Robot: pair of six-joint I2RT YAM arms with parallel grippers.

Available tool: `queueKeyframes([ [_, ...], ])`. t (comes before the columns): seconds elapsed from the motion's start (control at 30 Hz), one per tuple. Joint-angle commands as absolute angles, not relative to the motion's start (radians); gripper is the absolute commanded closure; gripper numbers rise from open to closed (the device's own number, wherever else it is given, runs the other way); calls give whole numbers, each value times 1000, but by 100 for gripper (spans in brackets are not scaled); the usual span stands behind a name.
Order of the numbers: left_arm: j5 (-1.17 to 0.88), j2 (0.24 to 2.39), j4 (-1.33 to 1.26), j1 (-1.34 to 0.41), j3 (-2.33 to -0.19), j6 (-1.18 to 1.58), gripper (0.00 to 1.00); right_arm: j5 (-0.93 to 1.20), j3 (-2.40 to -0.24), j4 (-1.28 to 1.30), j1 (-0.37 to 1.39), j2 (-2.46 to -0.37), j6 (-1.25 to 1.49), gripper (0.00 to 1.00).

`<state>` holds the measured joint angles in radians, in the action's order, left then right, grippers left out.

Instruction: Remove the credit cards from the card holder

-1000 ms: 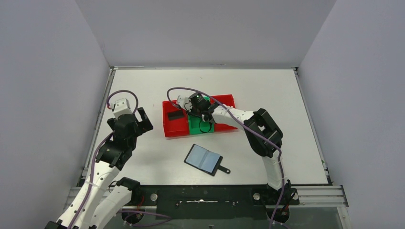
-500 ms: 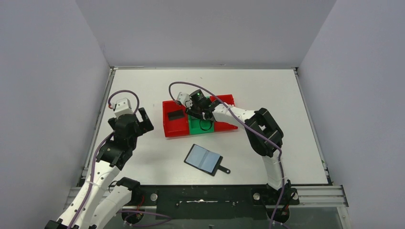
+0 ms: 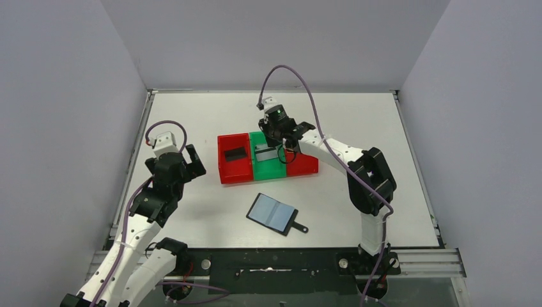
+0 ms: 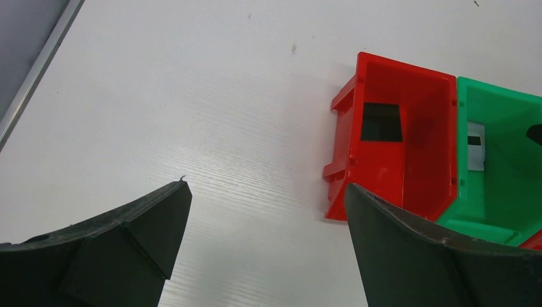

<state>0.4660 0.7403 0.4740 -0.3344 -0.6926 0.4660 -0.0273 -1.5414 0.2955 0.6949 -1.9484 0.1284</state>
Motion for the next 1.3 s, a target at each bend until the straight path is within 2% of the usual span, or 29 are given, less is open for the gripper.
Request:
queueKeyframes([
  [0.0,458,742,420,-327,-698,453,7,30,-1550,389,731,-1961,398,90],
  [0.07,456,742,421,-326,-697,453,7,10,-1564,409,752,-1988,430,93],
  [0.43,460,741,423,-325,-698,455,7,-69,-1554,408,765,-2078,560,94],
  [1.27,455,745,422,-325,-698,454,7,-218,-1624,365,735,-2181,574,87],
])
